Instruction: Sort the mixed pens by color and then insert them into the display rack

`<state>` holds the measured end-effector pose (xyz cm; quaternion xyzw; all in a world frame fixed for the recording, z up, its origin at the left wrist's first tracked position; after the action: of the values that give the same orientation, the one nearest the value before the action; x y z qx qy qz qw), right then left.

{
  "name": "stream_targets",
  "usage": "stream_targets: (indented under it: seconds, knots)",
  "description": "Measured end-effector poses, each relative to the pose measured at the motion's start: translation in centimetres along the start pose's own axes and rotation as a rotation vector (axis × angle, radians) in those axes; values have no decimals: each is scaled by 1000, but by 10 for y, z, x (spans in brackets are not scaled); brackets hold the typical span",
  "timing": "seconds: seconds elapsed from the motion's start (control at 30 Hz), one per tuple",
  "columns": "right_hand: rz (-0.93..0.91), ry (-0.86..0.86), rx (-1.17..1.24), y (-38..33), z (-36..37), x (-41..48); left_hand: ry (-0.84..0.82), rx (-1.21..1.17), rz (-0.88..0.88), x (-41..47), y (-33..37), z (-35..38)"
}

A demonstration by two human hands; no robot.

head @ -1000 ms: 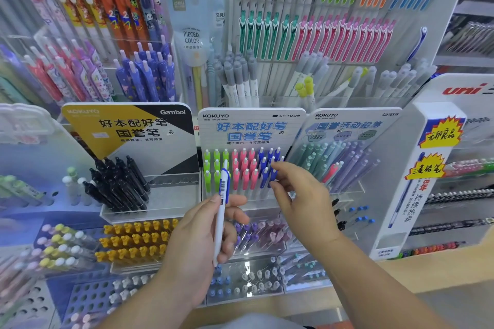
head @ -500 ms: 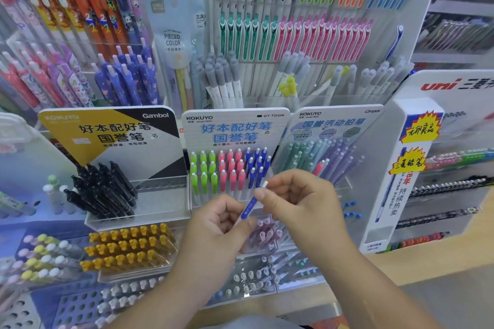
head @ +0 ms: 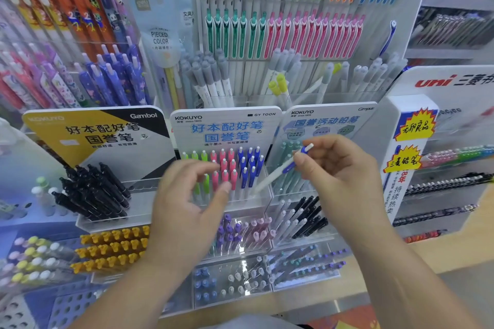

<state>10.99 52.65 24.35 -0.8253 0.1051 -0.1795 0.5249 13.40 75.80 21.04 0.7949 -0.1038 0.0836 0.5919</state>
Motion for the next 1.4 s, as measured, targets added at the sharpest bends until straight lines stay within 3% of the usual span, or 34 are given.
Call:
stream_targets:
  seconds: [0.1, 0.2, 0.33, 0.7, 0.9, 1.4]
  knots:
    - [-77, 6, -192, -1, 0, 10, 96, 137, 14, 13, -12, -19]
    - [-118, -15, -389, 6, 12, 15, 72, 129, -100, 19, -36, -22]
    - [-233, -40, -556, 8, 31, 14, 59, 96, -107, 15, -46, -19]
    - [-348, -41, -682, 15, 47, 16, 64, 50, -83, 16, -50, -19]
    - [-402, -39, -867, 32, 59, 9, 61, 46, -72, 17, -51, -20]
    - [-397, -47, -913, 34, 63, 7, 51, 44, -61, 19, -53, -21]
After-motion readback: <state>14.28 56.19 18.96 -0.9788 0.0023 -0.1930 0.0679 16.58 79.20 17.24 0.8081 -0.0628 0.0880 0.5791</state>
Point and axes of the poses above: each hand's wrist, its own x-axis towards the middle knuckle, its own z-axis out of the palm, y = z × x, the point moved 6 cm from there along x, towards the middle knuckle, and after that the axes turned 12 degrees about -x, right-handed, at the moved point
